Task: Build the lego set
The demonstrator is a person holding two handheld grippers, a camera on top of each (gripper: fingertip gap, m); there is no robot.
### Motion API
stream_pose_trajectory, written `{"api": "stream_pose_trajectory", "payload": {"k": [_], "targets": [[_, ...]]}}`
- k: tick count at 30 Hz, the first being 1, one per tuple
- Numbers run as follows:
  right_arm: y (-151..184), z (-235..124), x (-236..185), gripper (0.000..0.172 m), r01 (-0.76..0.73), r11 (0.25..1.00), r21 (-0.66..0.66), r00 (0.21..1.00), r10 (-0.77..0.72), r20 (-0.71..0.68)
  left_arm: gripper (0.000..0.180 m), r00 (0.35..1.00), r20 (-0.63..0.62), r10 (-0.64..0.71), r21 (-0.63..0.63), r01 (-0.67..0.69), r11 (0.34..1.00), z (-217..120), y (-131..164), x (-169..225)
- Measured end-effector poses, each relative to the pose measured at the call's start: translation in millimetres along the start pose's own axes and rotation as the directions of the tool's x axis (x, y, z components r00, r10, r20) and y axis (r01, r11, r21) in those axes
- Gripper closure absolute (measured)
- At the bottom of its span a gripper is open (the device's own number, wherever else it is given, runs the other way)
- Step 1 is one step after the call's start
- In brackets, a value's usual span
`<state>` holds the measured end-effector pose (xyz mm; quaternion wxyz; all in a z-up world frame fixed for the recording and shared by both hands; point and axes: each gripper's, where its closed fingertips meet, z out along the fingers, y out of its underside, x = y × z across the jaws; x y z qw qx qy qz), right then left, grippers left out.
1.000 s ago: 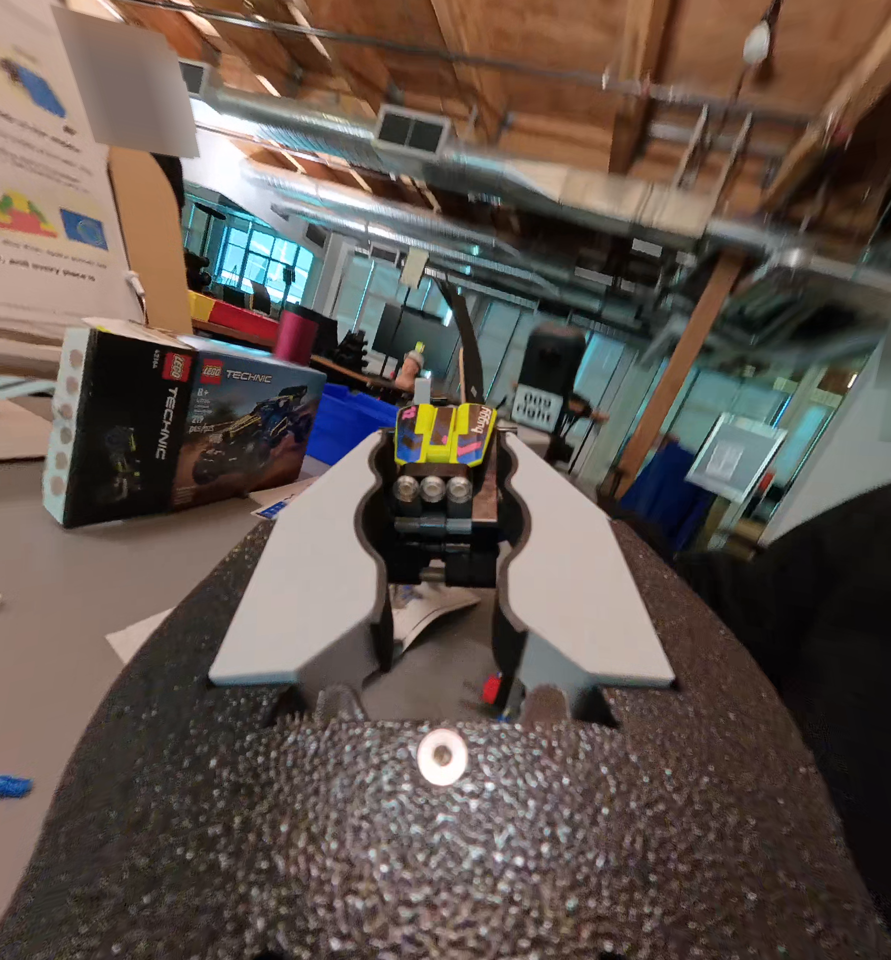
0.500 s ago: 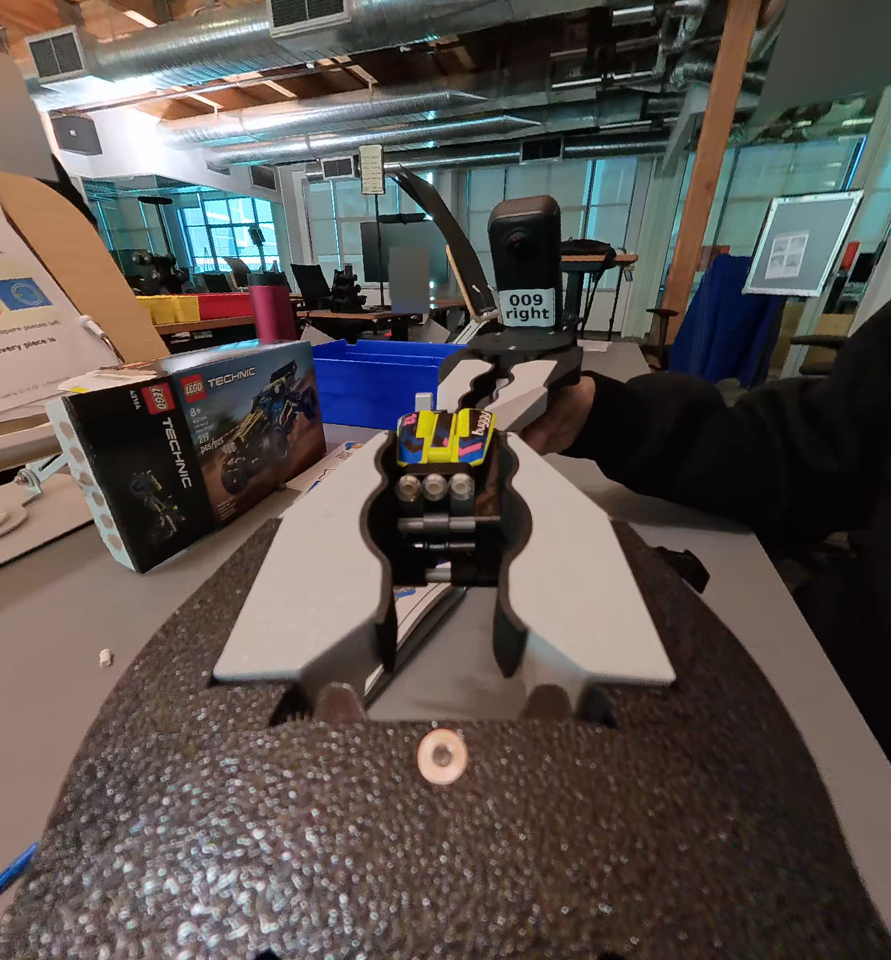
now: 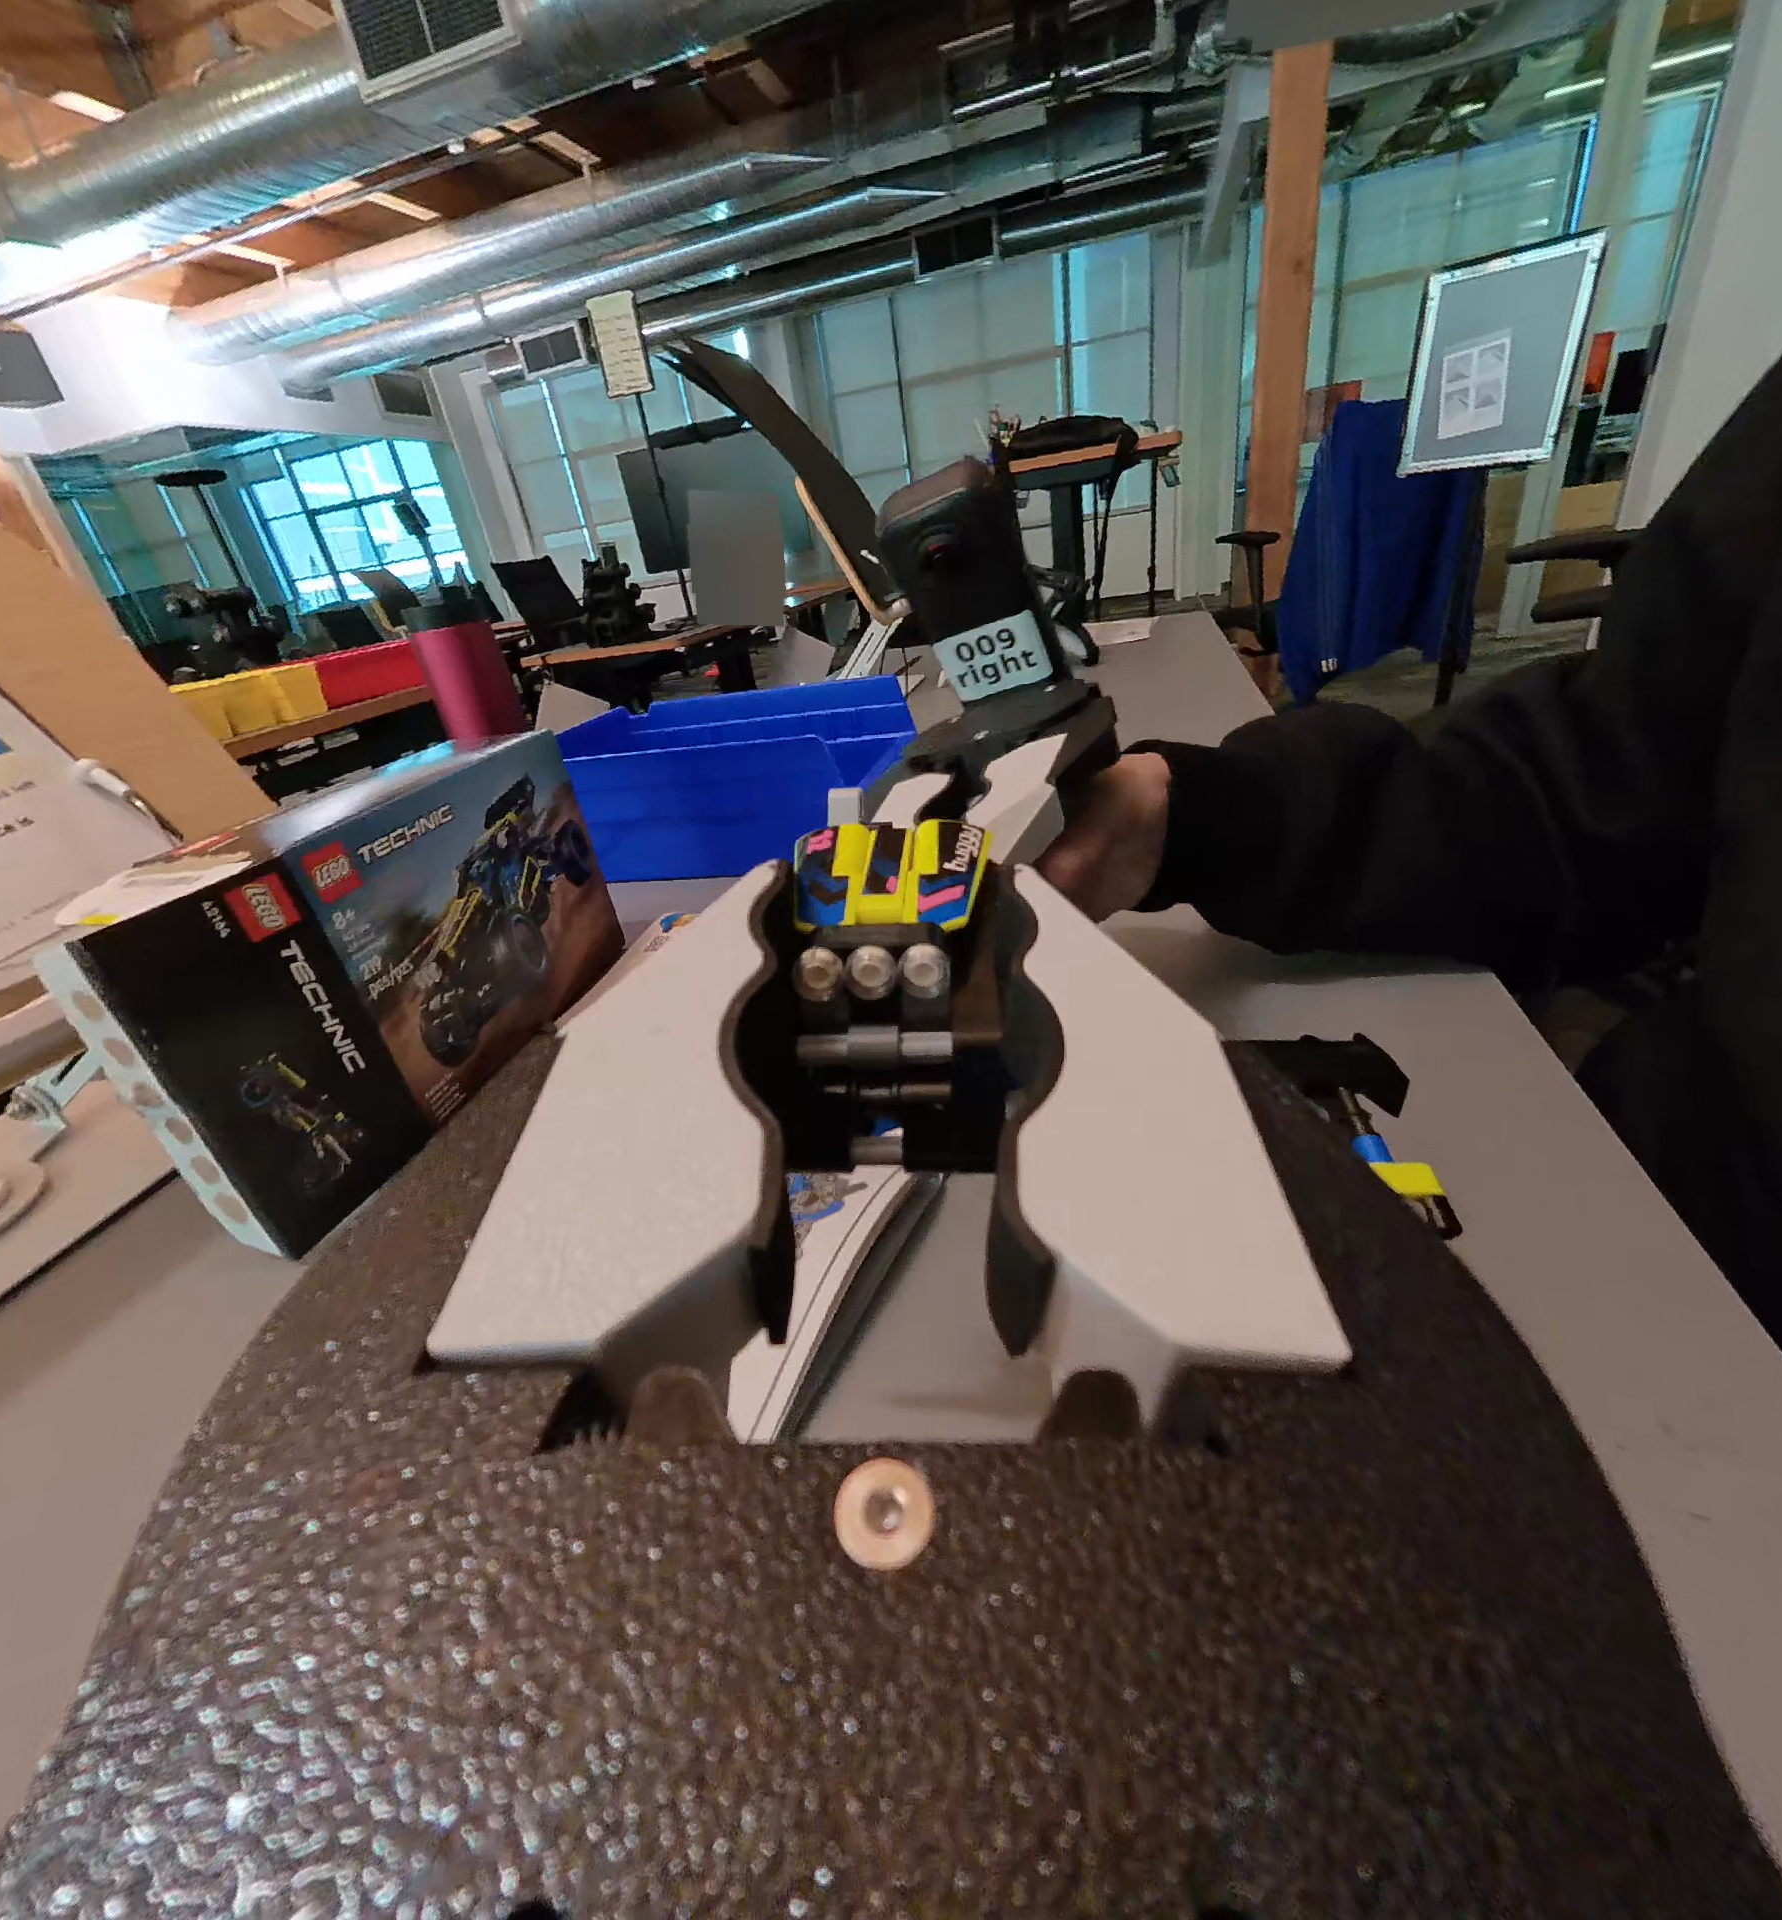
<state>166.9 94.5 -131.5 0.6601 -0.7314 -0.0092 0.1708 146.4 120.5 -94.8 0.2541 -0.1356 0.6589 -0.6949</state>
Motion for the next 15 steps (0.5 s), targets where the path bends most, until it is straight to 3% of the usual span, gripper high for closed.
{"api": "stream_pose_trajectory", "payload": {"k": [8,15], "targets": [[1.7,4.4,-3.2,0.164,-0.181,0.983,0.039,0.982,0.178,0.07,0.146,0.994,-0.025,0.109,-0.047,-0.11,0.993,7.8,4.0,6.2],[-4.5,-2.5,-3.1,0.167,-0.401,0.909,0.111,0.913,0.387,0.13,0.145,0.945,0.011,0.327,-0.103,-0.324,0.94,16.5,1.0,13.7]]}}
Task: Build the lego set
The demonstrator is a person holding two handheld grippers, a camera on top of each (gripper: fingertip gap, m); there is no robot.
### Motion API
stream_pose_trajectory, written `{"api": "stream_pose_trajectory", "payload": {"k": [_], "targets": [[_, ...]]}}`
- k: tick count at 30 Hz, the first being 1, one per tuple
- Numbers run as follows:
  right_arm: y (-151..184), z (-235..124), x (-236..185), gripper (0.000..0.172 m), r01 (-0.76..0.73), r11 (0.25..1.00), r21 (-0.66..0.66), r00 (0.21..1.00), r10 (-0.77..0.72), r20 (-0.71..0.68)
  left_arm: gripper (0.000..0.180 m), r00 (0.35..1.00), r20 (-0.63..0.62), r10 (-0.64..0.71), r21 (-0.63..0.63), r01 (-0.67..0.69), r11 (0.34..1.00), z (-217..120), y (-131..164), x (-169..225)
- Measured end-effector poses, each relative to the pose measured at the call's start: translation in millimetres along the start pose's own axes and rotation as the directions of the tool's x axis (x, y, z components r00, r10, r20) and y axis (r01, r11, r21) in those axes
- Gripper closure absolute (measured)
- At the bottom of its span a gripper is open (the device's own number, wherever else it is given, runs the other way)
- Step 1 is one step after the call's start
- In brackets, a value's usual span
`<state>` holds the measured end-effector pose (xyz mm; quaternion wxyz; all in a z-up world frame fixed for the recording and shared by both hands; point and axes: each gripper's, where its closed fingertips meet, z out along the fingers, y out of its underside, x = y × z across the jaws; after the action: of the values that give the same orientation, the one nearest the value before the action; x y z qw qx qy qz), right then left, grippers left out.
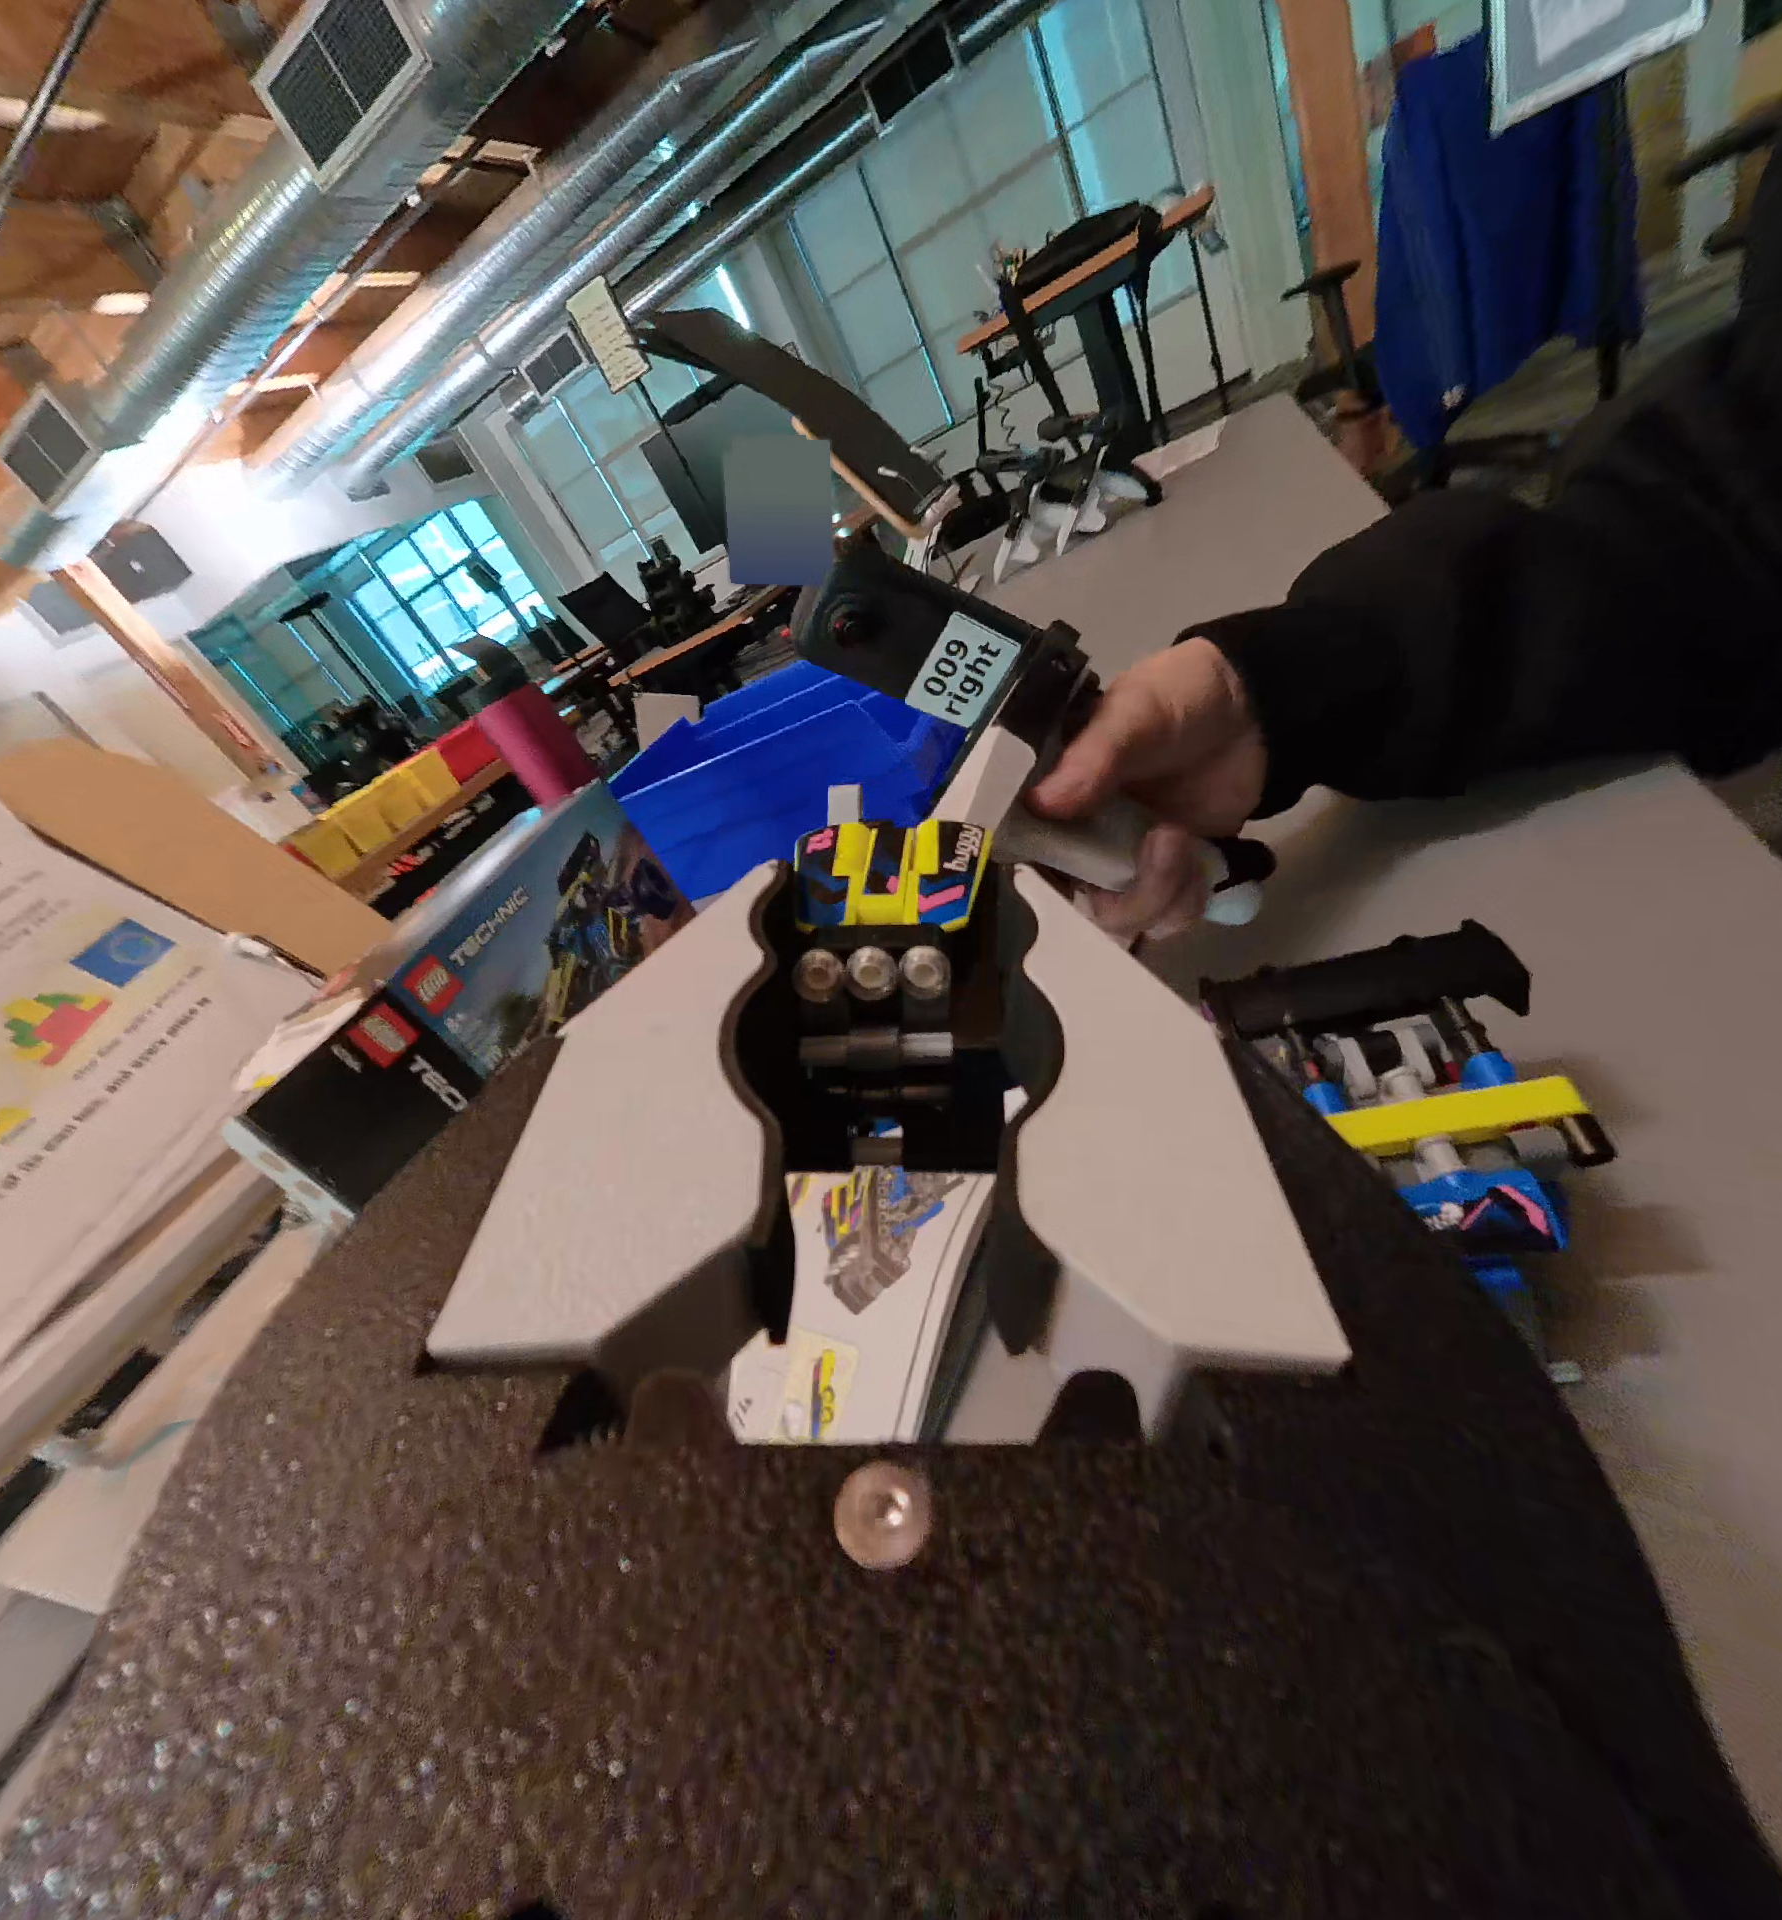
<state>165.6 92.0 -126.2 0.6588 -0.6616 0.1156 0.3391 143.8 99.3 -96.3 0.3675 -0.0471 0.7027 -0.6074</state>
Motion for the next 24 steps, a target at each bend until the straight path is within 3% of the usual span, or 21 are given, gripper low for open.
{"api": "stream_pose_trajectory", "payload": {"k": [11,16,20,24], "targets": [[19.1,-32.0,-23.4,0.167,-0.068,0.997,0.039,0.996,0.065,0.054,0.149,0.969,-0.032,0.247,-0.021,-0.247,0.969,25.4,-19.1,45.7],[17.4,-51.3,-33.7,0.171,-0.074,0.99,0.12,0.993,0.063,0.097,0.149,0.976,-0.058,0.21,-0.007,-0.211,0.977,33.1,-19.1,49.5],[25.1,-55.9,-26.2,0.172,-0.049,0.993,0.104,0.998,0.045,0.046,0.163,0.982,-0.062,0.178,0.041,-0.176,0.984,40.4,-24.0,48.5],[23.2,-61.0,-20.1,0.172,-0.023,0.993,0.115,1.0,0.022,0.012,0.163,0.987,-0.077,0.142,0.061,-0.137,0.989,46.2,-23.5,46.9]]}}
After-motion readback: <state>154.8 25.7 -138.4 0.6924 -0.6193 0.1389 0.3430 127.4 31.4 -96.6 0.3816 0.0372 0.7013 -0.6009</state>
